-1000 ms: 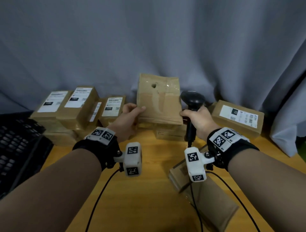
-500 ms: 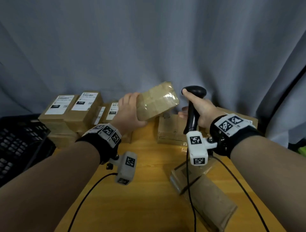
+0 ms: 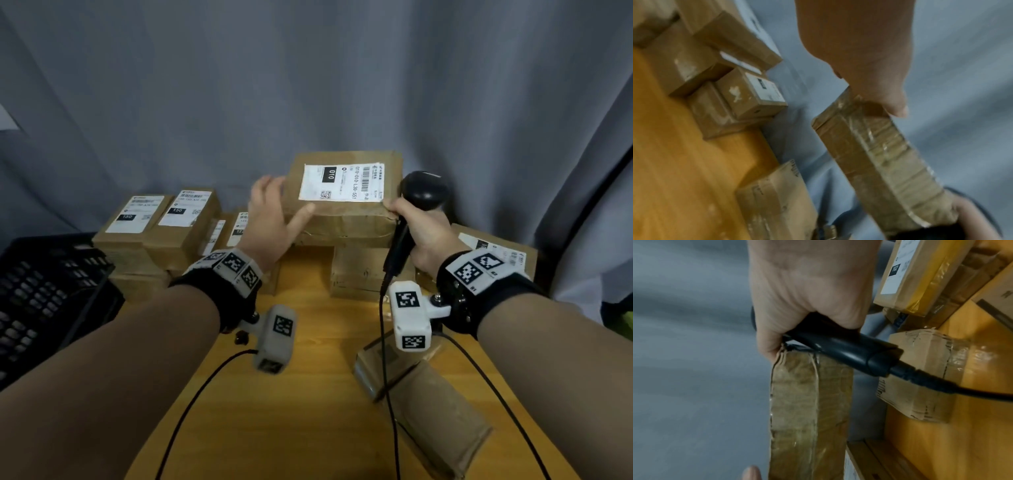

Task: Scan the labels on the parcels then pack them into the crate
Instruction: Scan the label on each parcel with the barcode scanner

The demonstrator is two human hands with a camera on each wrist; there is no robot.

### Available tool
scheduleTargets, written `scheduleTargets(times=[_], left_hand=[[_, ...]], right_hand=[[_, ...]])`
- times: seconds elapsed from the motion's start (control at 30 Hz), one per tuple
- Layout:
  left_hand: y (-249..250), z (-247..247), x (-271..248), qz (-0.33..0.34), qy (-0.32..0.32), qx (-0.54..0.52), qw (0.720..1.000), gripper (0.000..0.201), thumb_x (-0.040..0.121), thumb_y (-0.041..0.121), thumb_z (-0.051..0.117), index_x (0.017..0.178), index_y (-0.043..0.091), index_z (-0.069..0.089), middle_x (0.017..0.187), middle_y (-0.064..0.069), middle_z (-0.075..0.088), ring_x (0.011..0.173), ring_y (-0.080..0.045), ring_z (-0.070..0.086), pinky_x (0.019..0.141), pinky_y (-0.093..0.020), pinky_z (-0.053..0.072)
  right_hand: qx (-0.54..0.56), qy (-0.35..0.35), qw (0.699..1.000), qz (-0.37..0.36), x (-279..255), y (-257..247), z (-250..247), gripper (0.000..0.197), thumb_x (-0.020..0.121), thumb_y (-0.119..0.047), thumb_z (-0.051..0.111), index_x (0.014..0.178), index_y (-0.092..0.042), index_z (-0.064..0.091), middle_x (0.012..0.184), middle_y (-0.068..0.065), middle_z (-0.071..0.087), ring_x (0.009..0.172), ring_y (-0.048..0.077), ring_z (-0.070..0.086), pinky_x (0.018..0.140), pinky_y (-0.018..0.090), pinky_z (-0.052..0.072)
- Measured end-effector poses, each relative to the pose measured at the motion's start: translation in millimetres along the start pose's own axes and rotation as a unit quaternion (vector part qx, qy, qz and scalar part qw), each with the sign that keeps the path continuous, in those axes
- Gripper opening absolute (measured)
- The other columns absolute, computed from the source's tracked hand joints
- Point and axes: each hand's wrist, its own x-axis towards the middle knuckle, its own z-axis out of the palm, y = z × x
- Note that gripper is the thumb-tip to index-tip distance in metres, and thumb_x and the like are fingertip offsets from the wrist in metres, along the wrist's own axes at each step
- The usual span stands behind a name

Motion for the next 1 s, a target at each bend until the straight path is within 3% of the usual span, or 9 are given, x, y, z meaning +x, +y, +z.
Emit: scheduleTargets(times=[0.13,0.23,0.33,0.4,0.5,0.63,0.8,0.93,1.0], left_hand=[[-6.5,-1.3,9.6,-0.279,-0.036,-0.31,0.908,0.078,0.09,0.057,0.053,0.149,0.017,0.023,0.148,-0.005,0.039,0.13,-0.026,0.044,0.108,-0.044,0.04],[-10.7,-5.7,14.1,-0.247,-0.045,-0.293,0.923,0.081,0.089,0.049,0.06,0.152,0.017,0.019,0.148,0.0,0.039,0.128,-0.022,0.047,0.106,-0.041,0.042],[-17.4,-6.7,18.6,-0.188,-0.091,-0.179,0.961,0.082,0.089,0.04,0.065,0.152,0.014,0.019,0.146,-0.003,0.039,0.128,-0.019,0.044,0.107,-0.034,0.037],[-23.1,-7.5,19.9,-0.169,-0.144,-0.093,0.971,0.091,0.083,0.043,0.07,0.153,0.014,0.018,0.154,-0.007,0.033,0.136,-0.023,0.039,0.112,-0.042,0.035],[-26.8,-9.1,15.9,-0.155,-0.274,-0.036,0.949,0.107,0.069,0.048,0.08,0.153,0.023,0.018,0.148,-0.007,0.043,0.127,-0.026,0.051,0.102,-0.048,0.046],[-27.4,-5.6,8.4,-0.155,-0.385,-0.078,0.906,0.087,0.076,0.022,0.08,0.147,0.023,0.03,0.12,-0.004,0.067,0.101,-0.021,0.069,0.083,-0.038,0.059],[-24.8,-7.2,6.0,-0.214,-0.361,-0.104,0.902,0.081,0.078,0.015,0.077,0.143,0.016,0.029,0.121,-0.01,0.063,0.099,-0.024,0.067,0.07,-0.032,0.059],[-27.7,-1.5,5.9,-0.238,-0.27,-0.108,0.927,0.051,0.085,0.026,0.071,0.126,0.015,0.043,0.104,-0.001,0.063,0.083,-0.013,0.061,0.062,-0.026,0.048],[-32.8,6.4,3.1,-0.274,-0.209,-0.141,0.928,0.036,0.088,0.028,0.067,0.118,0.017,0.05,0.093,0.004,0.063,0.08,-0.012,0.06,0.067,-0.028,0.05]], right_hand=[[-0.001,-0.018,0.999,-0.029,-1.0,4.0,-7.0,0.033,0.081,-0.011,0.074,0.113,-0.01,0.067,0.104,0.007,0.075,0.097,0.021,0.071,0.083,0.034,0.057],[-0.072,-0.046,0.995,-0.059,-1.7,1.5,-12.4,0.029,0.078,-0.006,0.075,0.105,-0.01,0.068,0.102,0.01,0.074,0.097,0.024,0.07,0.09,0.04,0.055],[-0.2,-0.071,0.973,-0.088,-3.4,-0.5,-14.7,0.021,0.075,-0.001,0.075,0.089,-0.014,0.067,0.087,0.006,0.072,0.086,0.02,0.07,0.081,0.033,0.057],[-0.288,-0.113,0.946,-0.1,-3.9,1.3,-13.4,0.03,0.071,0.001,0.077,0.097,-0.008,0.068,0.086,0.008,0.073,0.08,0.017,0.071,0.074,0.03,0.06],[-0.326,-0.156,0.927,-0.097,-3.2,6.2,-10.7,0.043,0.067,0.007,0.077,0.106,-0.004,0.063,0.086,0.007,0.071,0.076,0.013,0.07,0.064,0.023,0.056],[-0.357,-0.191,0.91,-0.088,-3.1,2.6,-8.5,0.043,0.068,0.005,0.077,0.106,-0.008,0.062,0.092,0.006,0.069,0.088,0.015,0.065,0.079,0.027,0.053],[-0.334,-0.179,0.922,-0.079,1.2,1.1,-12.5,0.032,0.071,0.004,0.077,0.098,-0.011,0.067,0.088,0.004,0.069,0.084,0.014,0.065,0.079,0.025,0.052],[-0.181,-0.015,0.979,-0.088,15.8,10.0,-11.1,0.024,0.076,-0.012,0.078,0.095,-0.016,0.064,0.085,0.003,0.067,0.084,0.019,0.066,0.082,0.036,0.054],[-0.114,-0.002,0.993,-0.039,19.7,8.9,-9.7,0.026,0.079,-0.014,0.076,0.101,-0.013,0.061,0.08,0.004,0.062,0.076,0.019,0.064,0.075,0.036,0.055]])
